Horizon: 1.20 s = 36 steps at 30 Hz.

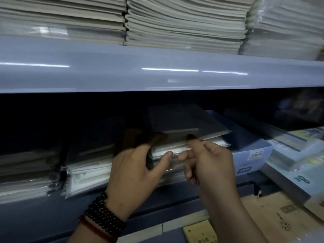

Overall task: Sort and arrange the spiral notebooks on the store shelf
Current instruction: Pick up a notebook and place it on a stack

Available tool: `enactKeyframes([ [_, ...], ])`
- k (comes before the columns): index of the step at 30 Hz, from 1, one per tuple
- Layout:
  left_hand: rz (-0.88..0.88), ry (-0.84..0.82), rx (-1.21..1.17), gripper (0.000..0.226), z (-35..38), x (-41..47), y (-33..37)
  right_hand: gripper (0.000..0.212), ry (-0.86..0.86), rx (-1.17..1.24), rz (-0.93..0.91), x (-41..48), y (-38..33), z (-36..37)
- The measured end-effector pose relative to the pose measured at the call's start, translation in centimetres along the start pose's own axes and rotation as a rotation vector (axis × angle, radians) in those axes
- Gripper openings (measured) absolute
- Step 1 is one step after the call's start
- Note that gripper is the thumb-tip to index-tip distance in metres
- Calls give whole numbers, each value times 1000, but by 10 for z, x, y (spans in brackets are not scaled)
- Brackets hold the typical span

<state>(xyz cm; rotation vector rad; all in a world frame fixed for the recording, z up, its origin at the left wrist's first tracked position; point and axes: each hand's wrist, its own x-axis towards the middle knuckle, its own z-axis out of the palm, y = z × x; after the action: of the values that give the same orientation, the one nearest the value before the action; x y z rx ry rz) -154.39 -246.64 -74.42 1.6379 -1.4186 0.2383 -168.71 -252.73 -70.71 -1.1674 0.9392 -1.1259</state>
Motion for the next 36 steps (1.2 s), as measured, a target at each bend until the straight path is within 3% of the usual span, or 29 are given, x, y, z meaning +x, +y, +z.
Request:
enactKeyframes([
  [5, -12, 2, -32, 40, -5, 1, 3, 32, -75, 40, -17, -11, 1, -11],
  [12, -76, -43, -59, 83, -2, -1, -1, 27, -190, 70, 96, -39, 0, -44],
  [17, -19, 0, -72, 82, 1, -4, 0, 55, -28, 136, 102, -21, -4, -52],
  [22, 20, 19, -19, 88, 1, -2, -4, 40, -18, 101, -2, -6, -9, -47],
  [28, 42, 73, -95, 52, 0, -1, 2, 27, -131, 51, 65, -31, -26, -83],
  [31, -12, 50, -118, 53, 2, -2, 7, 38, -224, -19, 162, -35, -35, -105],
  [36, 8, 28, -49, 53, 4, -3, 5, 44, -139, -126, 175, -9, -34, -115],
])
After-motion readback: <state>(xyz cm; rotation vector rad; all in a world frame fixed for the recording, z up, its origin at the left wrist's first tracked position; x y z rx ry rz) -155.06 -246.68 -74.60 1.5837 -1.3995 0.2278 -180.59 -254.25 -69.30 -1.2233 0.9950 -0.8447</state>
